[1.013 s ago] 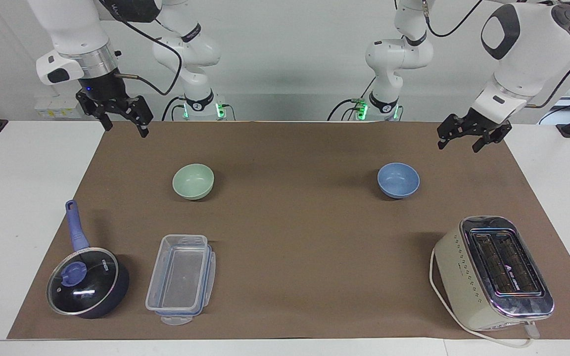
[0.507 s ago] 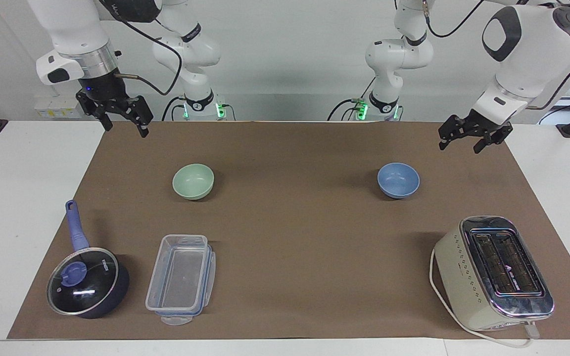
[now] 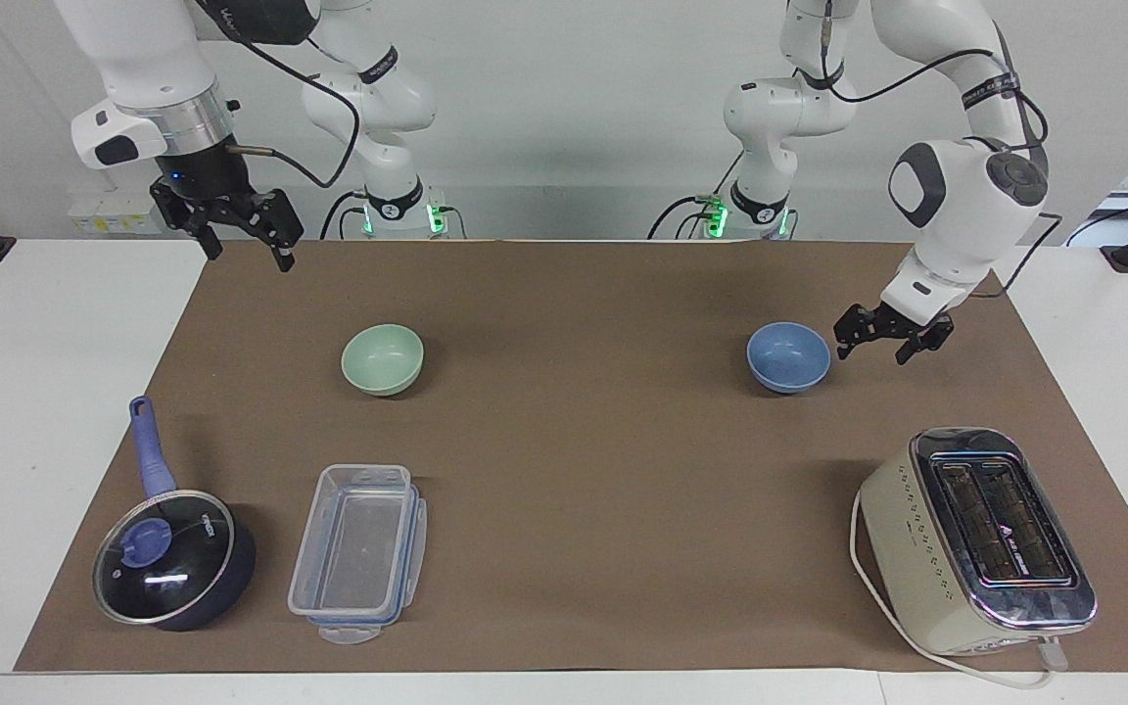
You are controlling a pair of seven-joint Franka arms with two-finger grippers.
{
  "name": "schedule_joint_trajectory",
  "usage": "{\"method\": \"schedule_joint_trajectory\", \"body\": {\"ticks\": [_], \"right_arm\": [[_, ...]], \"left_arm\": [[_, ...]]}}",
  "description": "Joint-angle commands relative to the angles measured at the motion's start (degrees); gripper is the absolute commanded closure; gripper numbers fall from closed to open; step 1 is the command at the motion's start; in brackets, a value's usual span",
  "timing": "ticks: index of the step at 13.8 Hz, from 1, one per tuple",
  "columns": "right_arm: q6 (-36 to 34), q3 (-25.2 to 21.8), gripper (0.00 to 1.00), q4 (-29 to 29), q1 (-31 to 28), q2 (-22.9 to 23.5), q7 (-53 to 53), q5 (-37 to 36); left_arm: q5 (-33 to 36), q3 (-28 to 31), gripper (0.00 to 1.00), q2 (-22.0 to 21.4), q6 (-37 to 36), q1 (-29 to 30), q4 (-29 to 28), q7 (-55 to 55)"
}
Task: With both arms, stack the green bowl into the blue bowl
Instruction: 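Reach the left gripper to the blue bowl rim and grasp it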
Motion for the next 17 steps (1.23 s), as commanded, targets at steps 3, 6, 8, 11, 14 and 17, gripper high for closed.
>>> {"method": "schedule_joint_trajectory", "body": {"ticks": [3, 6, 8, 11, 14, 17], "right_arm": [[-0.60, 0.24, 0.00, -0.59, -0.67, -0.89, -1.64, 0.14], [-0.60, 0.24, 0.00, -0.59, -0.67, -0.89, -1.64, 0.14], [-0.60, 0.24, 0.00, -0.59, -0.67, -0.89, -1.64, 0.14], [-0.60, 0.24, 0.00, -0.68, -0.67, -0.89, -1.64, 0.14], [-0.60, 0.24, 0.00, -0.68, -0.67, -0.89, -1.64, 0.14], [-0.60, 0.24, 0.00, -0.86, -0.67, -0.98, -1.72, 0.14]], "left_arm": [[-0.77, 0.09, 0.00, 1.27, 9.25, -2.10, -5.61, -3.40], [-0.86, 0.09, 0.00, 3.12, 11.81, -3.25, -6.40, -5.96], [-0.86, 0.09, 0.00, 4.26, 14.43, -3.78, -7.88, -6.05], [-0.86, 0.09, 0.00, 4.70, 17.08, -3.69, -9.56, -6.23], [-0.86, 0.09, 0.07, 4.70, 19.80, -3.78, -11.14, -10.08], [-0.86, 0.09, 0.08, 4.70, 19.90, -3.87, -11.15, -10.45]]}}
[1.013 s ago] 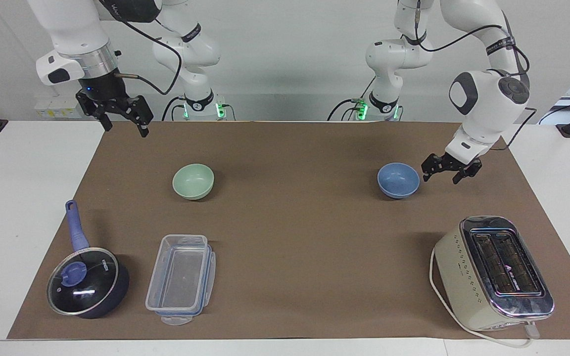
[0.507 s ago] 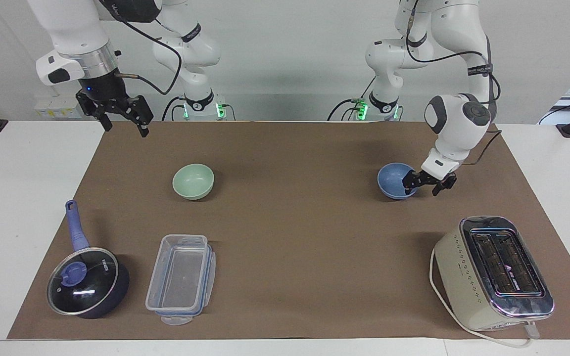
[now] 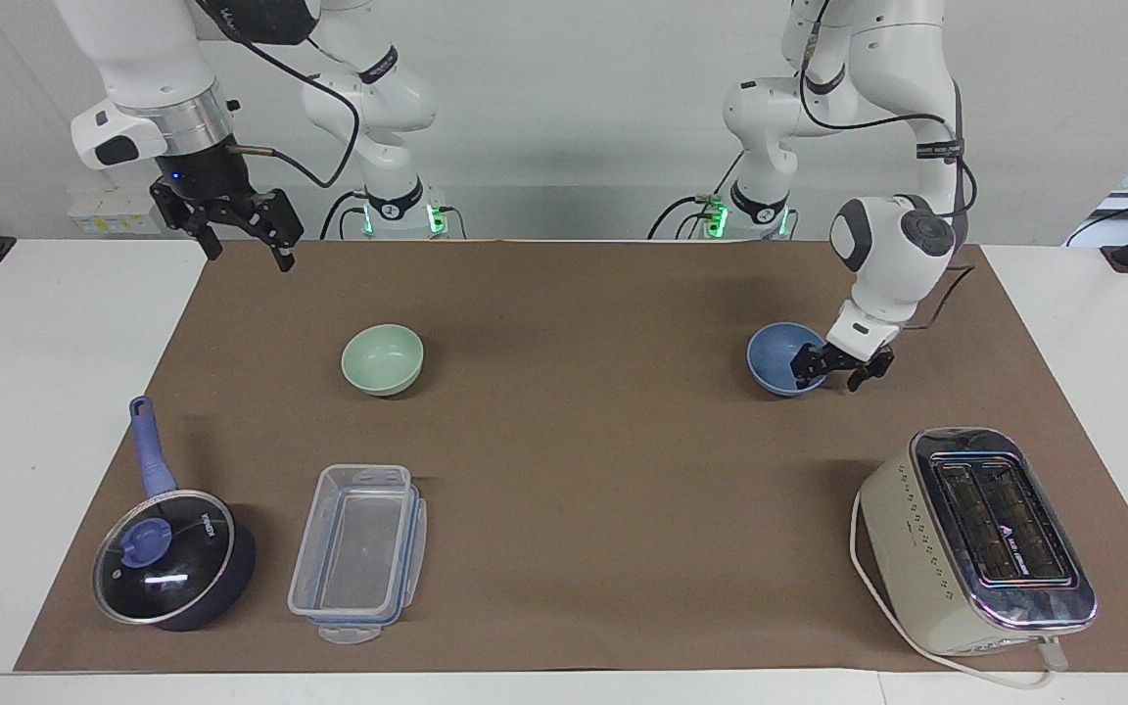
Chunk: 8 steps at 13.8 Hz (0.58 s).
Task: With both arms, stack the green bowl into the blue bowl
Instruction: 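Reach the left gripper to the blue bowl rim and grasp it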
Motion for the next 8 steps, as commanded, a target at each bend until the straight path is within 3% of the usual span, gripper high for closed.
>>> {"method": "schedule_joint_trajectory", "body": {"ticks": [1, 3, 4, 5, 6, 8], "right_arm": [[-0.60, 0.25, 0.00, -0.82, -0.67, -0.98, -1.67, 0.14], [-0.60, 0.25, 0.00, -0.82, -0.67, -0.98, -1.67, 0.14], [-0.60, 0.25, 0.00, -0.82, -0.67, -0.98, -1.59, 0.14], [-0.60, 0.25, 0.00, -0.82, -0.67, -0.98, -1.67, 0.14], [-0.52, 0.25, 0.00, -0.82, -0.67, -1.07, -1.67, 0.14], [-0.51, 0.25, 0.00, -0.91, -0.67, -1.15, -1.67, 0.14]], "left_arm": [[-0.67, 0.61, 0.08, -0.48, 1.92, -1.03, -1.31, -0.88], [-0.75, 0.61, 0.14, -0.48, 1.57, -1.03, -1.31, -0.88], [-0.75, 0.61, 0.39, -0.48, 0.78, -1.03, -1.23, -1.14], [-0.75, 0.61, 0.79, -0.48, 0.08, -1.03, -1.05, -1.14], [-0.67, 0.61, 1.00, -0.48, -1.06, -1.03, -0.62, -0.97], [-0.67, 0.61, 1.00, -0.39, -3.43, -1.12, 0.44, -0.71]]}}
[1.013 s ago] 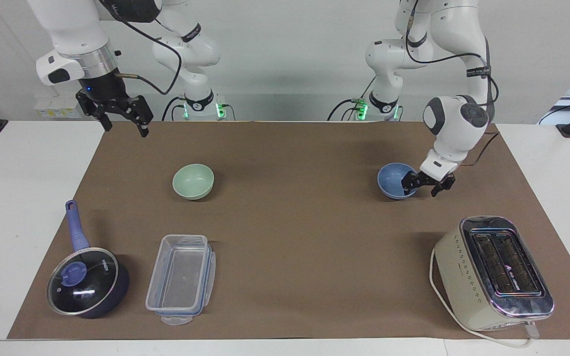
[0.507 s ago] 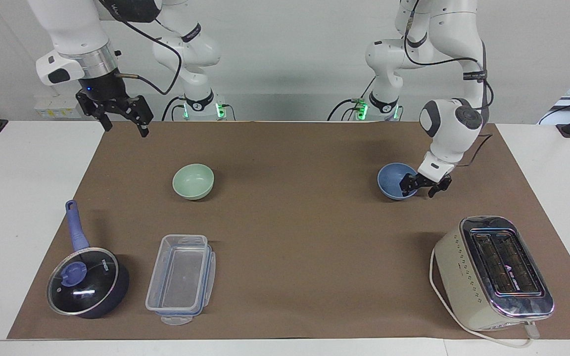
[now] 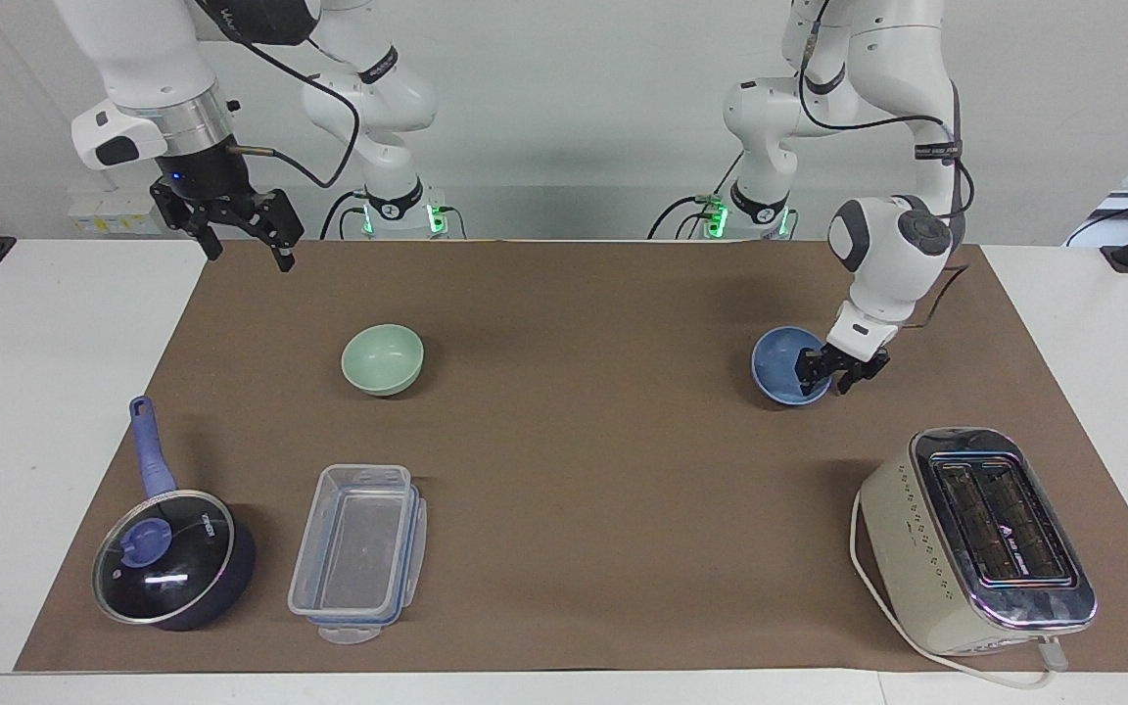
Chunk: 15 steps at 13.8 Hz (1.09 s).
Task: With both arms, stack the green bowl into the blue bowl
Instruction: 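Slide the blue bowl with the left gripper toward the table center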
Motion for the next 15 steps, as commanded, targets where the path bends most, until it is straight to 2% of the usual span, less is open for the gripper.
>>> {"method": "schedule_joint_trajectory", "body": {"ticks": [1, 5, 8, 11, 15], "right_arm": [[-0.51, 0.25, 0.00, -0.90, -0.67, -1.15, -1.66, 0.14], [-0.51, 0.25, 0.00, -0.90, -0.67, -1.15, -1.66, 0.14], [-0.51, 0.25, 0.00, -0.90, -0.67, -1.15, -1.57, 0.14], [-0.43, 0.25, 0.00, -0.90, -0.67, -1.15, -1.66, 0.14], [-0.43, 0.25, 0.00, -0.90, -0.67, -1.15, -1.66, 0.14]], "left_arm": [[-0.55, 0.72, 1.00, -0.43, -3.26, -1.01, 0.94, -0.11], [-0.55, 0.64, 1.00, -0.87, -9.15, -0.92, 4.36, -0.37], [-0.55, 0.37, 1.00, -3.33, -11.61, -0.92, 5.59, -0.46], [-0.55, 0.28, 1.00, -3.95, -18.54, -0.92, 10.33, -0.81], [-0.64, -0.85, 1.00, -4.65, -23.04, -1.71, 14.12, -2.39]]}}
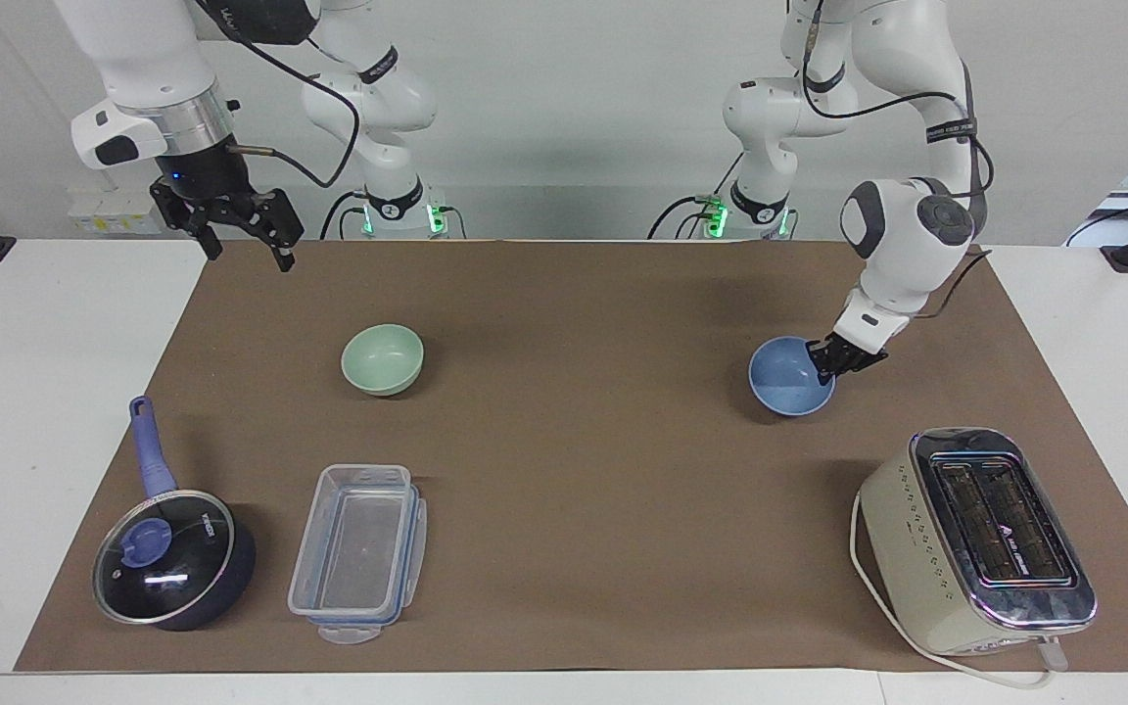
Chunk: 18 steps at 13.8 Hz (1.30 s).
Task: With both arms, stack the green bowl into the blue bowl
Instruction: 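Slide the blue bowl with the left gripper toward the table center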
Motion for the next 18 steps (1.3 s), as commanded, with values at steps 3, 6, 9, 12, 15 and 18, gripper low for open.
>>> {"method": "schedule_joint_trajectory", "body": {"ticks": [3, 6, 9, 12, 15, 18], "right_arm": [[-0.43, 0.16, 0.00, -0.90, -0.67, -1.12, -1.65, 0.14], [-0.43, 0.25, 0.00, -0.90, -0.67, -1.12, -1.65, 0.14], [-0.43, 0.16, 0.00, -0.90, -0.67, -1.12, -1.65, 0.14], [-0.43, 0.16, 0.00, -0.90, -0.67, -1.12, -1.65, 0.14], [-0.43, 0.16, 0.00, -0.90, -0.67, -1.12, -1.65, 0.14], [-0.25, 0.16, 0.00, -0.90, -0.67, -1.12, -1.65, 0.14]], "left_arm": [[-0.41, -1.21, 1.00, -0.34, -1.20, -6.21, 1.50, -6.27], [-0.50, -1.21, 1.00, -0.34, 0.82, -12.02, 1.41, -12.34], [-1.03, -1.21, 1.00, -0.08, 4.59, -18.08, 1.06, -18.84], [-1.29, -1.29, 1.00, 0.45, 6.80, -21.87, 0.80, -21.93], [-2.00, -1.21, 1.00, 0.97, 10.65, -25.91, -0.87, -23.42], [-2.43, -1.29, 1.00, 3.16, 15.22, -29.25, -1.93, -25.18]]}}
